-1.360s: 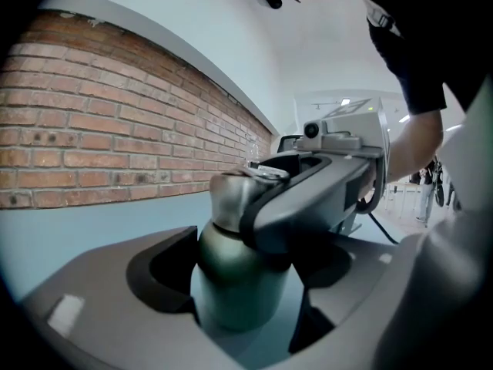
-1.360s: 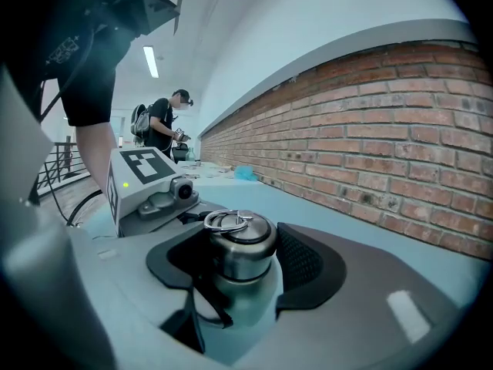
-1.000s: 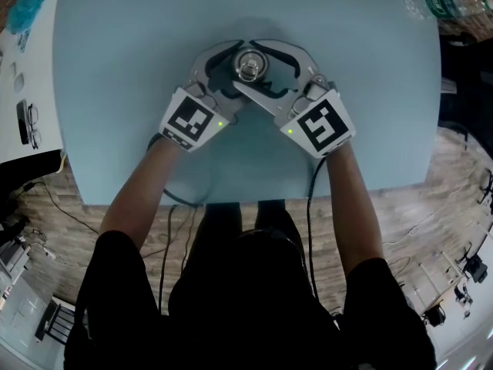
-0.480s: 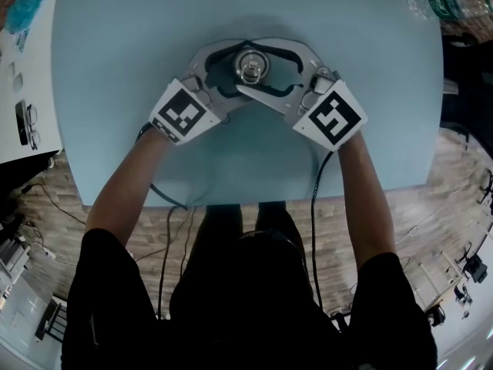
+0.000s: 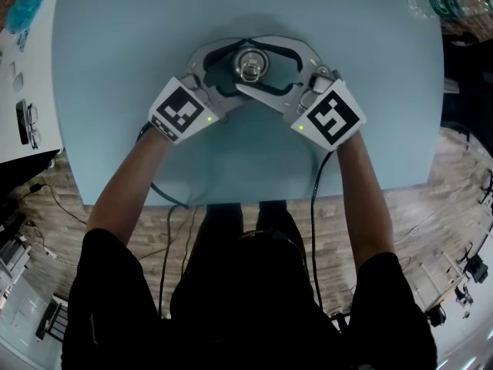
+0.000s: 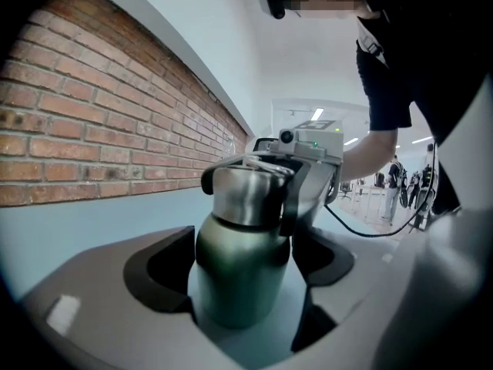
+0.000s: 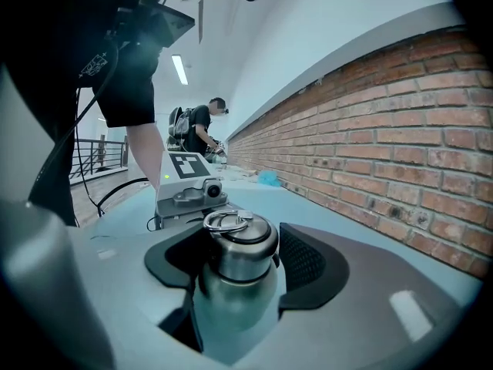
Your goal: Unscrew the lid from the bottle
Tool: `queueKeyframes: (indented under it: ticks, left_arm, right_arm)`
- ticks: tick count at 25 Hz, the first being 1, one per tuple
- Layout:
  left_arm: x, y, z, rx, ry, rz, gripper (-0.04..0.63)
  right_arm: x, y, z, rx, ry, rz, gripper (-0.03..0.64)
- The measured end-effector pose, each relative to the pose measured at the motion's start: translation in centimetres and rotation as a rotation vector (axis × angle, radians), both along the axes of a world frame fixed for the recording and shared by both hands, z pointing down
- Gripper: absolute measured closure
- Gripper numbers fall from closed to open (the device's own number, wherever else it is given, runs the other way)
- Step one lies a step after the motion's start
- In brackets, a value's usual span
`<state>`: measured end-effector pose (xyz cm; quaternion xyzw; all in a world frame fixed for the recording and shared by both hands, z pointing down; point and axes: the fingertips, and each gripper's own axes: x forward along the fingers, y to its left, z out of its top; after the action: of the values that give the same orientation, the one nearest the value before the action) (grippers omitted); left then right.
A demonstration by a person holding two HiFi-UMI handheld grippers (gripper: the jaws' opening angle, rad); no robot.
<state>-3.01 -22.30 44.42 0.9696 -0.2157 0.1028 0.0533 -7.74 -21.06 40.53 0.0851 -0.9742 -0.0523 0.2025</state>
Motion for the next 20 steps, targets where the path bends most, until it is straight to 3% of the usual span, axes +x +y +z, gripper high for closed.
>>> queueKeyframes:
  ticks: [2,6,14,20]
  left_arm:
    - [-0.1,0.2,0.4,0.0,-0.014,-0.016,0.19]
    - [-0.3,0.3,0.7,0.009,-0.027,-0.071,0.183]
    - [-1.2,-0.4,-0.2,0.004,0.028,-0.236,0.179]
    - [-1.6,-0.4,-0.2,-0.004,0.044,-0.304,0.179]
  right_arm:
    - [-0.1,0.0,-0.1,0.003,-0.001,0.009,0.308]
    - [0.0,0.1,0.0,0.005,0.001,0.035,0.305]
    - [0.3,0.0,-0.2,0.002,-0.047,0.184,0.305]
    - [0.7,-0.7,-0.5,0.012,-0.075,0.257,0.304]
